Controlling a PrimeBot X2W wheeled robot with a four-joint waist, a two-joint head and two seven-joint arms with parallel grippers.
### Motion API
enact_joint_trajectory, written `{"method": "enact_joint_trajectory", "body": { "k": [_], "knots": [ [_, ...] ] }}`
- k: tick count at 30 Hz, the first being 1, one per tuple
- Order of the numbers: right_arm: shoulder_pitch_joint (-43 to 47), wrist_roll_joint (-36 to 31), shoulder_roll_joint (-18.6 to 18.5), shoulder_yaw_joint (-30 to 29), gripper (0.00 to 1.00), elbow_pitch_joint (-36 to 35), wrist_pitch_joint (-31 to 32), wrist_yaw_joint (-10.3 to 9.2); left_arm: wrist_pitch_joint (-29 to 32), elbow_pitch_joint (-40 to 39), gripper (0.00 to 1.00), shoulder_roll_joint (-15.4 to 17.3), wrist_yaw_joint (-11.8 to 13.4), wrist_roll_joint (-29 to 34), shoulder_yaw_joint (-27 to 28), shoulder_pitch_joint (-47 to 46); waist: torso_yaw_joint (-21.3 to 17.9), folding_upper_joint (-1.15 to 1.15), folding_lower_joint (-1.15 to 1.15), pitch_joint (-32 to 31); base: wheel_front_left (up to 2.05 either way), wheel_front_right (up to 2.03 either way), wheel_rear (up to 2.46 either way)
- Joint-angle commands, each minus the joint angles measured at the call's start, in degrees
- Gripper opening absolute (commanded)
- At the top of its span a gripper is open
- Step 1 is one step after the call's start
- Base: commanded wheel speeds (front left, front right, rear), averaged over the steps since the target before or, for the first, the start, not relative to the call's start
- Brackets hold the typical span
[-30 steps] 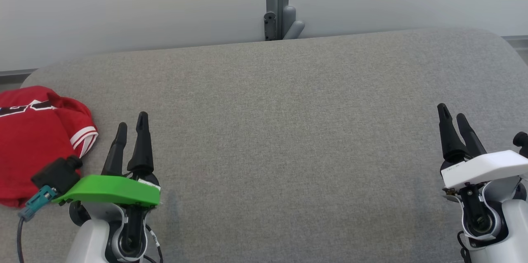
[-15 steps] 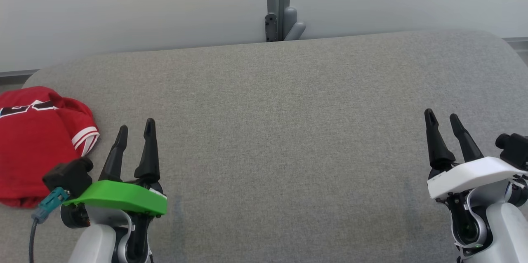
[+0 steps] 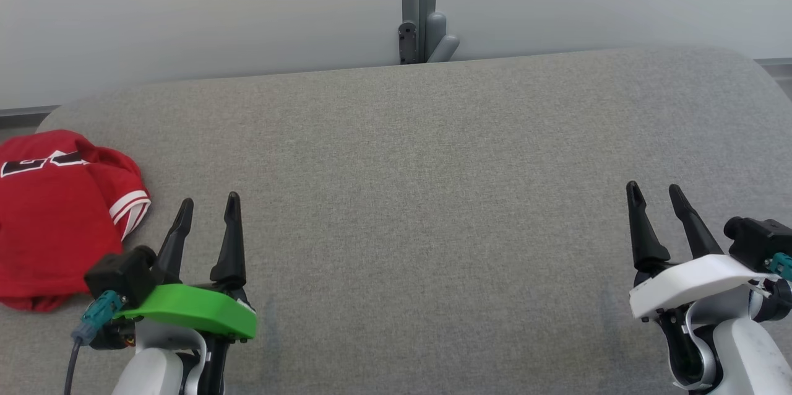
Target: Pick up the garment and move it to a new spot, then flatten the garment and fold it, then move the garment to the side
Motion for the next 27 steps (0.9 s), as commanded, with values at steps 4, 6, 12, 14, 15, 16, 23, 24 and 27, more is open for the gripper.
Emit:
{"method": "enact_joint_trajectory", "body": {
  "k": [4, 6, 12, 14, 15, 16, 23, 24, 27],
  "knots": [
    [0.40, -2.56, -0.25, 0.74, 1.00, -0.33, -1.20, 0.02, -0.56, -0.48, 1.00, 0.68, 0.52, 2.51, -0.39, 0.12, 0.02, 0.00, 0.00, -0.03, 0.00, 0.00, 0.00],
    [0.50, -3.42, -0.26, 1.02, 1.00, -0.36, -1.63, 0.02, -0.58, -0.41, 1.00, 0.74, 0.69, 3.46, -0.61, 0.30, 0.07, 0.00, 0.00, -0.04, 0.00, 0.00, 0.00],
    [0.72, -5.33, -0.21, 1.59, 1.00, -0.40, -2.80, 0.02, -0.64, -0.40, 1.00, 0.99, 0.96, 5.77, -1.17, 0.39, 0.21, 0.00, 0.00, 0.04, 0.00, 0.00, 0.00],
    [0.82, -6.14, -0.17, 1.60, 1.00, -0.51, -3.12, 0.02, -0.66, -0.56, 1.00, 0.96, 1.13, 6.46, -1.22, 0.43, 0.28, 0.00, 0.00, 0.06, 0.00, 0.00, 0.00],
    [0.84, -6.53, -0.15, 1.62, 1.00, -0.55, -3.27, 0.02, -0.61, -0.60, 1.00, 0.85, 1.18, 6.60, -1.17, 0.50, 0.30, 0.00, 0.00, 0.07, 0.00, 0.00, 0.00],
    [0.86, -7.07, -0.17, 1.50, 1.00, -0.61, -3.39, 0.02, -0.47, -0.64, 1.00, 0.67, 1.17, 6.55, -1.07, 0.59, 0.32, 0.00, 0.00, 0.05, 0.00, 0.00, 0.00],
    [1.33, -9.88, 0.36, 0.30, 1.00, -0.99, -3.33, 0.03, 0.57, -1.14, 1.00, 0.56, 1.34, 7.42, -0.92, 0.82, 0.51, 0.00, 0.00, 0.06, 0.00, 0.00, 0.00],
    [1.43, -10.10, 0.43, 0.14, 1.00, -1.01, -3.37, 0.03, 0.67, -1.26, 1.00, 0.59, 1.44, 7.63, -0.93, 0.85, 0.52, 0.00, 0.00, 0.08, 0.00, 0.00, 0.00],
    [1.63, -11.32, 0.51, -0.20, 1.00, -1.16, -3.41, 0.03, 0.77, -1.50, 1.00, 0.96, 1.75, 8.70, -1.11, 1.08, 0.55, 0.00, 0.00, 0.07, 0.00, 0.00, 0.00]
  ]
}}
